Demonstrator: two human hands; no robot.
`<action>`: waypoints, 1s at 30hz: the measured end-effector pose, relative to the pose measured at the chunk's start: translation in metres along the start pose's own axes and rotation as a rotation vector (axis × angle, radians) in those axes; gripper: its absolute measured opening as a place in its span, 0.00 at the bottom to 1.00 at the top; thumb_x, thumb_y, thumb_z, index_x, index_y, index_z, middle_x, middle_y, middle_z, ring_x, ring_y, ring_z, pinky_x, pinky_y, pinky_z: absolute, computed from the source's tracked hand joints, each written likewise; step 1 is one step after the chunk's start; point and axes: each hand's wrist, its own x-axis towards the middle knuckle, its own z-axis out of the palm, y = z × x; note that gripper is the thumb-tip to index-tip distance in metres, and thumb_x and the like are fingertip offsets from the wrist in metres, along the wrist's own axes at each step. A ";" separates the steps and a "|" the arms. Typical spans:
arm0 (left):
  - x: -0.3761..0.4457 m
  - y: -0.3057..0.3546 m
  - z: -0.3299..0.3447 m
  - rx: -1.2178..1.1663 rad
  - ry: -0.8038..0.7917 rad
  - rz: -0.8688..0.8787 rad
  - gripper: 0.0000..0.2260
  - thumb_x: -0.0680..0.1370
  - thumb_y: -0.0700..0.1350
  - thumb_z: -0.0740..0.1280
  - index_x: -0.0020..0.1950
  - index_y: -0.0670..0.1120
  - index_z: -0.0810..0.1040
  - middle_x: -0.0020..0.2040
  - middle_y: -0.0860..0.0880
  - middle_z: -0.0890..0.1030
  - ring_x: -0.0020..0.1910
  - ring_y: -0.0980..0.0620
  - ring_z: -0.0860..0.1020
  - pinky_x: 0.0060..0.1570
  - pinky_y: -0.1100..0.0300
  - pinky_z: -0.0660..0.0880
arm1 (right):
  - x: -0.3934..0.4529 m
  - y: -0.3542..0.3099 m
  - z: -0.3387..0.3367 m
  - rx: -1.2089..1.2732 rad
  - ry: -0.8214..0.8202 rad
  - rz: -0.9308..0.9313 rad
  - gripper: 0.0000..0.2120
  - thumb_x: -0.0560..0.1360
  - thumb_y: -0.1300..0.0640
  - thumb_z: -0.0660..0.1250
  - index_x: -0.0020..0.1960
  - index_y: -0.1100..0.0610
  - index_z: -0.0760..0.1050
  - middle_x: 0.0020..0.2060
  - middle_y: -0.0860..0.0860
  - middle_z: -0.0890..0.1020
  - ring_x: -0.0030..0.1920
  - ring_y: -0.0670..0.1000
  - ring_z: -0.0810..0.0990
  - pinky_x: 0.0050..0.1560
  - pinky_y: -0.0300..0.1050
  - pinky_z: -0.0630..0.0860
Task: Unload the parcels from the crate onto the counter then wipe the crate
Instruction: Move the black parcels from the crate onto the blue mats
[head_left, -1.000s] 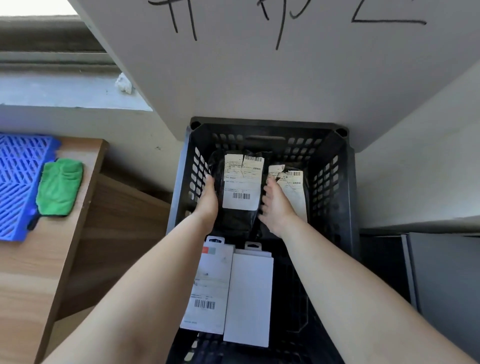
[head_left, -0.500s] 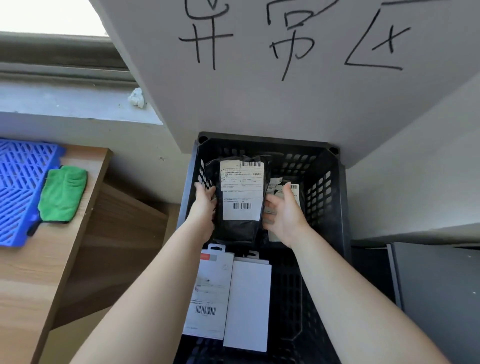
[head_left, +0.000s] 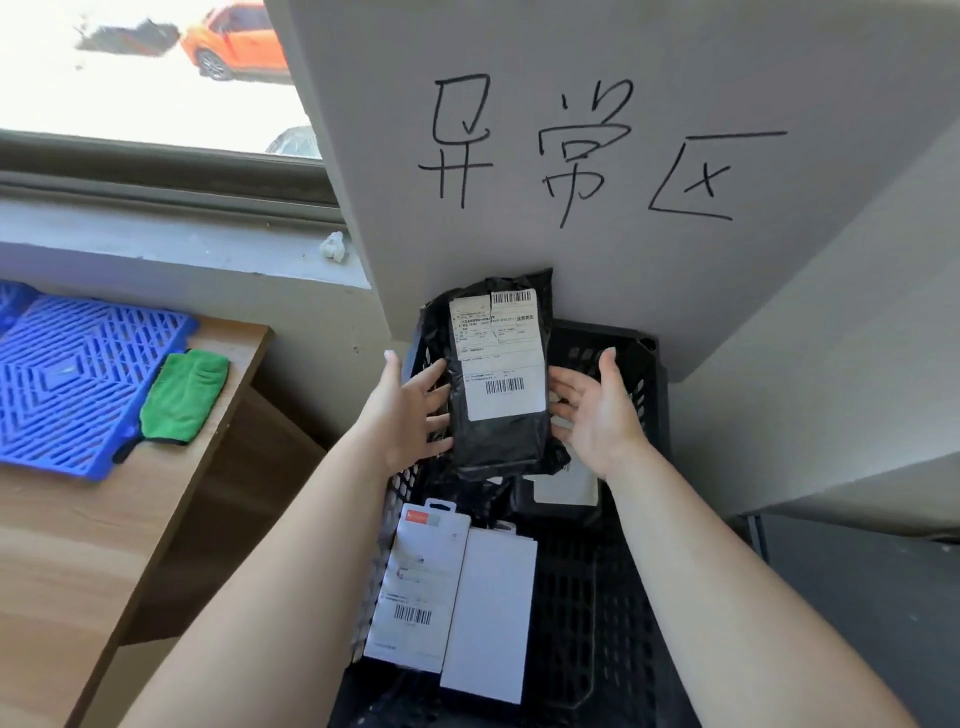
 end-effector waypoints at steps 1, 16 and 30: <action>-0.008 0.002 0.000 -0.012 0.004 0.020 0.36 0.77 0.73 0.38 0.77 0.59 0.64 0.74 0.51 0.70 0.71 0.43 0.69 0.73 0.40 0.58 | -0.003 -0.005 0.004 -0.008 -0.014 -0.015 0.36 0.79 0.30 0.42 0.58 0.54 0.79 0.58 0.51 0.82 0.60 0.55 0.79 0.64 0.54 0.72; -0.155 -0.016 -0.107 -0.218 0.307 0.273 0.34 0.76 0.73 0.39 0.69 0.60 0.73 0.62 0.53 0.80 0.62 0.46 0.73 0.50 0.49 0.70 | -0.039 0.021 0.156 -0.292 -0.484 0.003 0.38 0.80 0.32 0.40 0.63 0.55 0.79 0.57 0.52 0.84 0.62 0.56 0.78 0.69 0.59 0.67; -0.366 -0.098 -0.351 -0.442 0.618 0.511 0.36 0.76 0.73 0.38 0.70 0.58 0.73 0.63 0.52 0.80 0.44 0.49 0.76 0.51 0.51 0.67 | -0.152 0.174 0.431 -0.471 -0.853 0.146 0.35 0.80 0.33 0.46 0.56 0.58 0.80 0.50 0.53 0.82 0.49 0.55 0.79 0.48 0.51 0.73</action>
